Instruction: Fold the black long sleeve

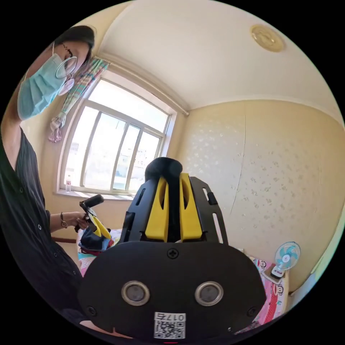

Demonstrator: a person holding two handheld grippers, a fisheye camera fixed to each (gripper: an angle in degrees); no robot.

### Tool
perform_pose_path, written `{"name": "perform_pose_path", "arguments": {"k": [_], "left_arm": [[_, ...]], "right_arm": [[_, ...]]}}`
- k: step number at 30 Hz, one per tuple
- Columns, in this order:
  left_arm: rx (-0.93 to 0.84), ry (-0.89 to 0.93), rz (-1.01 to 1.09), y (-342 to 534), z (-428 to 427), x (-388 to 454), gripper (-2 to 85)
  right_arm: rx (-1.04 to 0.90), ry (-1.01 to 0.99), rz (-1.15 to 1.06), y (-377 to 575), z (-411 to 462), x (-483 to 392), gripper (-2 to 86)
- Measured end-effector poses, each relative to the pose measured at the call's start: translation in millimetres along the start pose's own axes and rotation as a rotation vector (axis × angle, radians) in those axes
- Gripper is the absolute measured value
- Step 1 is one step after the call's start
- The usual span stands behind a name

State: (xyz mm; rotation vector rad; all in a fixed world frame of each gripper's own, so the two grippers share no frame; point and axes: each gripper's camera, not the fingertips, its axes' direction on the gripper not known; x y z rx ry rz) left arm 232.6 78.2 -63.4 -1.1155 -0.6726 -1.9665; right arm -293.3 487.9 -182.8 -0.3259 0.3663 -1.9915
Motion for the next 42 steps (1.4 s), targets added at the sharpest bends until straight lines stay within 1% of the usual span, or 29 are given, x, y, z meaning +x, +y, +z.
{"name": "perform_pose_path", "arguments": {"k": [1, 2, 3, 5, 7, 9, 10, 11, 12, 14, 16, 17, 18, 20, 21, 24, 25, 26, 28, 30, 32, 34, 35, 36, 38, 39, 40, 41, 42], "left_arm": [[0.001, 0.014, 0.016, -8, 11, 8, 17.1], [-0.001, 0.028, 0.046, -17, 24, 20, 18.0], [-0.002, 0.038, 0.065, -21, 32, 27, 18.5], [-0.049, 0.069, 0.149, -37, 68, 60, 19.7], [-0.089, 0.038, 0.191, -45, 96, 86, 21.1], [-0.118, 0.001, 0.249, -48, 116, 112, 23.6], [-0.130, -0.043, 0.300, -47, 124, 129, 23.6], [-0.136, -0.136, 0.347, -44, 127, 143, 23.4], [-0.133, -0.196, 0.362, -43, 126, 148, 23.3], [-0.053, -0.400, 0.329, -38, 111, 152, 22.9], [0.057, -0.429, 0.280, -33, 83, 149, 22.7], [0.131, -0.391, 0.261, -28, 62, 146, 21.7], [0.166, -0.364, 0.258, -25, 51, 144, 21.3], [0.238, -0.243, 0.253, -21, 18, 134, 19.5], [0.233, -0.216, 0.246, -23, 13, 130, 19.4], [0.138, 0.006, 0.235, -40, 7, 110, 21.8], [0.117, 0.102, 0.256, -46, 14, 106, 22.9], [0.080, 0.153, 0.272, -51, 26, 106, 22.9], [-0.008, 0.162, 0.323, -59, 50, 114, 23.7], [-0.023, 0.215, 0.347, -64, 63, 120, 24.1], [-0.008, 0.335, 0.341, -68, 67, 117, 22.3], [0.009, 0.396, 0.309, -66, 65, 111, 16.2], [0.046, 0.414, 0.286, -61, 58, 106, 10.6], [0.077, 0.412, 0.275, -56, 52, 104, 7.8], [0.237, 0.384, 0.211, -30, 15, 92, 5.1], [0.282, 0.370, 0.190, -21, 3, 88, 4.9], [0.370, 0.339, 0.158, -2, -22, 82, 4.7], [0.430, 0.298, 0.140, 18, -45, 78, 4.4], [0.443, 0.261, 0.126, 28, -55, 75, 4.3]], "right_arm": [[-0.029, 0.018, -0.026, -7, 3, -5, 5.5], [-0.057, 0.098, -0.047, -19, 5, -15, 5.5], [-0.063, 0.177, -0.058, -29, 5, -23, 5.5], [-0.055, 0.244, -0.100, -42, 2, -35, 5.5], [-0.044, 0.292, -0.132, -55, -3, -43, 5.5], [-0.079, 0.368, -0.120, -72, -5, -49, 5.6], [-0.092, 0.382, -0.111, -75, -6, -49, 5.6], [-0.118, 0.404, -0.082, -81, -8, -49, 5.6], [-0.124, 0.405, -0.054, -85, -14, -48, 5.7], [-0.093, 0.349, -0.050, -87, -30, -49, 5.7], [-0.051, 0.299, -0.058, -87, -47, -51, 5.7], [-0.034, 0.285, -0.066, -89, -56, -53, 5.7], [-0.020, 0.268, -0.075, -92, -64, -56, 5.7], [0.009, 0.221, -0.098, -97, -75, -60, 5.7], [0.033, 0.184, -0.112, -100, -81, -63, 5.7], [0.099, 0.081, -0.091, -106, -92, -61, 5.8], [0.111, 0.053, -0.075, -108, -94, -59, 5.8], [0.135, -0.011, -0.044, -110, -96, -54, 5.8], [0.169, -0.106, -0.008, -113, -98, -46, 5.8], [0.200, -0.206, 0.017, -114, -97, -35, 5.8], [0.217, -0.237, 0.037, -112, -96, -27, 5.8], [0.230, -0.257, 0.075, -107, -98, -15, 5.7], [0.235, -0.268, 0.101, -102, -101, -7, 5.7], [0.227, -0.262, 0.120, -96, -104, 2, 5.7], [0.186, -0.218, 0.159, -85, -109, 14, 5.7], [0.137, -0.175, 0.187, -75, -112, 21, 5.7], [0.102, -0.152, 0.193, -70, -113, 25, 5.7], [0.006, -0.104, 0.176, -57, -113, 29, 5.7], [-0.117, -0.072, 0.133, -38, -108, 30, 5.8]]}}
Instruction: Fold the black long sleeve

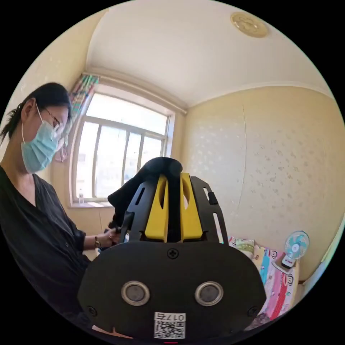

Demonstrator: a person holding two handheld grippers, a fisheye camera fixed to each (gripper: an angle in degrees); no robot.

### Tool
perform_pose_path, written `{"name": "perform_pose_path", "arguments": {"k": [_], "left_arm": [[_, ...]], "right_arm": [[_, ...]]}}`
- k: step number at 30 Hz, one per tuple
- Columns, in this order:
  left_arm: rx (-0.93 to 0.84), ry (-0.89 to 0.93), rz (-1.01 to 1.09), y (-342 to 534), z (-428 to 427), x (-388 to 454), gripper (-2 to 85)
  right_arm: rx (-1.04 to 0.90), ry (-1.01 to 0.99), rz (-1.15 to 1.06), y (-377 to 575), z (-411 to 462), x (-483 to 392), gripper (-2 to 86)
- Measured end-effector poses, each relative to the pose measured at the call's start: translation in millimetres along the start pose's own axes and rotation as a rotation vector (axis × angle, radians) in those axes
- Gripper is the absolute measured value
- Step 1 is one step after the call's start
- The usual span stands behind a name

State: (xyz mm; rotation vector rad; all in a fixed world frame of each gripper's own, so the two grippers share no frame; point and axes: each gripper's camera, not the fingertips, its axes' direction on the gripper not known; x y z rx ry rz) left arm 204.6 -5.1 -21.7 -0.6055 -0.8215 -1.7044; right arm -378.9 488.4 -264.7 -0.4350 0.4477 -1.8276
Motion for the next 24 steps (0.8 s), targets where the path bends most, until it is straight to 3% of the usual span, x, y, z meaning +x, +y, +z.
{"name": "perform_pose_path", "arguments": {"k": [2, 5, 8, 11, 14, 16, 21, 24], "left_arm": [[-0.047, -0.126, -0.041, 21, -39, 2, 3.9], [-0.126, -0.224, -0.054, 47, -68, 26, 3.3], [-0.240, -0.304, -0.015, 54, -79, 69, 2.2], [-0.274, -0.320, 0.055, 41, -91, 113, 1.6], [-0.254, -0.345, 0.116, 11, -104, 140, 1.5], [-0.253, -0.395, 0.100, -13, -113, 141, 1.6], [-0.346, -0.557, -0.037, -69, -127, 60, 2.6], [-0.332, -0.649, -0.286, -94, -144, -66, 4.2]], "right_arm": [[-0.179, -0.015, 0.006, 41, 13, 12, 5.8], [-0.324, -0.214, 0.228, 134, 31, 31, 5.5], [-0.304, -0.309, 0.382, 207, 17, 24, 5.3], [-0.166, -0.366, 0.478, 240, -10, 23, 5.4], [-0.105, -0.374, 0.465, 229, -16, 28, 5.6], [-0.173, -0.364, 0.429, 209, -2, 32, 5.7], [-0.554, -0.198, 0.284, 183, 126, 51, 6.1], [-0.731, -0.121, 0.359, 223, 252, 90, 7.1]]}}
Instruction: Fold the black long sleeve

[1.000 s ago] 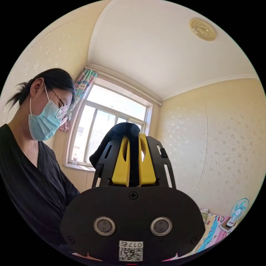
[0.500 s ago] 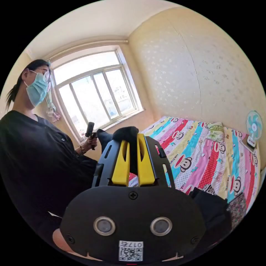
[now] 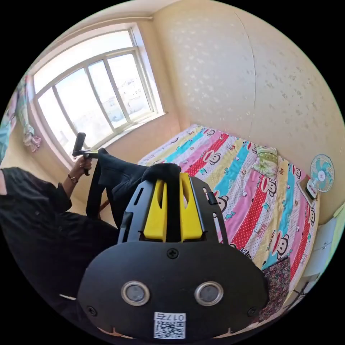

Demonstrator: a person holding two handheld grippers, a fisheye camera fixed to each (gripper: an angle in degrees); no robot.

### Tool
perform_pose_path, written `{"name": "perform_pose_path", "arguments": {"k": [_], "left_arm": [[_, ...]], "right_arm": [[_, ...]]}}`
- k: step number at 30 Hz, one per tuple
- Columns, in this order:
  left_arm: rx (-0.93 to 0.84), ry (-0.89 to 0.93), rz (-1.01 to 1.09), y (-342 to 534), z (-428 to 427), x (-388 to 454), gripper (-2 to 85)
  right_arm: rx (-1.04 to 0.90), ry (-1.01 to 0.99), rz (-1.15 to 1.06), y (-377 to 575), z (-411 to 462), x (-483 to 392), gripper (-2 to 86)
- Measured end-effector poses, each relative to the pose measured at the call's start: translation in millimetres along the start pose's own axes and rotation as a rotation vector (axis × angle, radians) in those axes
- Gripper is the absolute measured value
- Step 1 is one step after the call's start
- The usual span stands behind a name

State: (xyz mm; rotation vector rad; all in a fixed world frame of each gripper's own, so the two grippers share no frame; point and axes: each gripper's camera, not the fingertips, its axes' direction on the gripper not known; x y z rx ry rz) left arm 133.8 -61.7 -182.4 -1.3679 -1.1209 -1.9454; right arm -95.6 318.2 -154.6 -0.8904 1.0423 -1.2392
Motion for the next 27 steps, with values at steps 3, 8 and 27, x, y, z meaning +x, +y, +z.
{"name": "perform_pose_path", "arguments": {"k": [3, 8, 27], "left_arm": [[-0.025, 0.043, -0.354, -27, 45, -120, 8.5], [-0.154, -0.026, -0.538, 33, 97, -203, 12.9], [-0.927, -0.371, -0.502, 131, 167, -269, 5.0]], "right_arm": [[-0.191, 0.078, 0.217, -25, 108, 52, 7.5], [-0.246, -0.076, 0.350, 46, 169, 54, 7.3], [-0.616, -0.071, 0.955, 386, 149, 56, 3.8]]}}
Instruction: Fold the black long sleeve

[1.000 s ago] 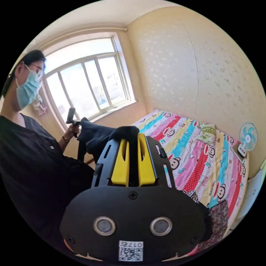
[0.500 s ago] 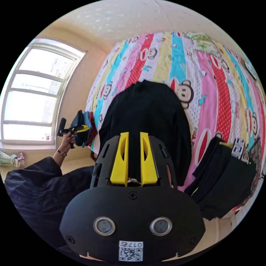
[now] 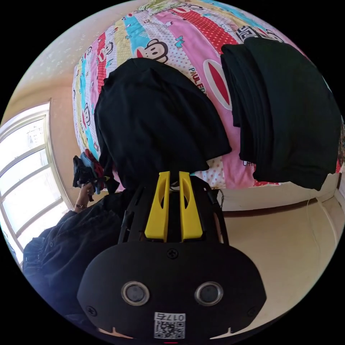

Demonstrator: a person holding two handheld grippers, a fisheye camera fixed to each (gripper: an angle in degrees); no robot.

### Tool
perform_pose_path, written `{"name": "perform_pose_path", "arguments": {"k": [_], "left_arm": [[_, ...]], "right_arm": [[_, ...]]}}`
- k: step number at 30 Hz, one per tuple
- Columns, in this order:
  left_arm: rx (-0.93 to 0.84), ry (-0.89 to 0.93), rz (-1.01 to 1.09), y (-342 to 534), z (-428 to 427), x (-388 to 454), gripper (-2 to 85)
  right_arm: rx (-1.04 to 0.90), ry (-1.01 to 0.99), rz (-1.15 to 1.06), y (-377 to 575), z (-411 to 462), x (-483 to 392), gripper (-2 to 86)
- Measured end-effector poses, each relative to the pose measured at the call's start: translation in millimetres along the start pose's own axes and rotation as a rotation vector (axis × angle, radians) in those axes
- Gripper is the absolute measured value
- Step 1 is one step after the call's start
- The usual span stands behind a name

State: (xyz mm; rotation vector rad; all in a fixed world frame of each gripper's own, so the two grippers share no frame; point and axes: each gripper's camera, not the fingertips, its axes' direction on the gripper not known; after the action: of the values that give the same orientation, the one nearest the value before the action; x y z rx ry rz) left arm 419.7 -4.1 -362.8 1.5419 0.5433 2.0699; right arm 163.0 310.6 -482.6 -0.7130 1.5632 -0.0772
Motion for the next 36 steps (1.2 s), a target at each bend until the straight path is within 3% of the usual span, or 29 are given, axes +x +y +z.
{"name": "perform_pose_path", "arguments": {"k": [2, 3, 5, 8, 10, 14, 21, 25, 29, 32, 36], "left_arm": [[0.239, -0.210, -0.268, 50, -68, -56, 5.4], [0.300, -0.213, -0.338, 65, -80, -72, 5.6], [0.450, 0.110, -0.457, 111, -90, -126, 7.1], [0.555, 0.227, -0.445, 140, -81, -122, 11.7], [0.482, 0.220, -0.320, 130, -62, -99, 13.8], [0.061, 0.573, -0.016, 75, 30, -55, 17.5], [-0.270, 0.789, -0.124, 48, 139, -42, 20.5], [-0.260, 0.843, -0.105, 53, 156, -20, 12.9], [-0.259, 0.665, -0.153, 67, 175, -18, 6.4], [-0.151, 0.803, -0.164, 92, 173, -36, 3.2], [-0.091, 0.860, -0.131, 137, 157, -56, 2.4]], "right_arm": [[0.008, 0.008, 0.003, 7, 1, 5, 4.0], [0.010, 0.013, 0.008, 12, 4, 9, 4.3], [0.019, 0.006, 0.024, 18, 11, 16, 5.0], [0.027, -0.032, 0.074, 28, 27, 29, 6.4], [0.023, -0.031, 0.088, 32, 36, 33, 7.2], [-0.046, 0.081, 0.075, 32, 58, 36, 8.8], [-0.146, 0.437, -0.073, 10, 95, 27, 12.0], [-0.139, 0.422, -0.157, 1, 108, 23, 12.3], [-0.248, 0.450, -0.091, -11, 135, 39, 10.5], [-0.349, 0.479, -0.154, -2, 145, 40, 6.0], [-0.323, 0.467, -0.315, 31, 109, 22, 4.2]]}}
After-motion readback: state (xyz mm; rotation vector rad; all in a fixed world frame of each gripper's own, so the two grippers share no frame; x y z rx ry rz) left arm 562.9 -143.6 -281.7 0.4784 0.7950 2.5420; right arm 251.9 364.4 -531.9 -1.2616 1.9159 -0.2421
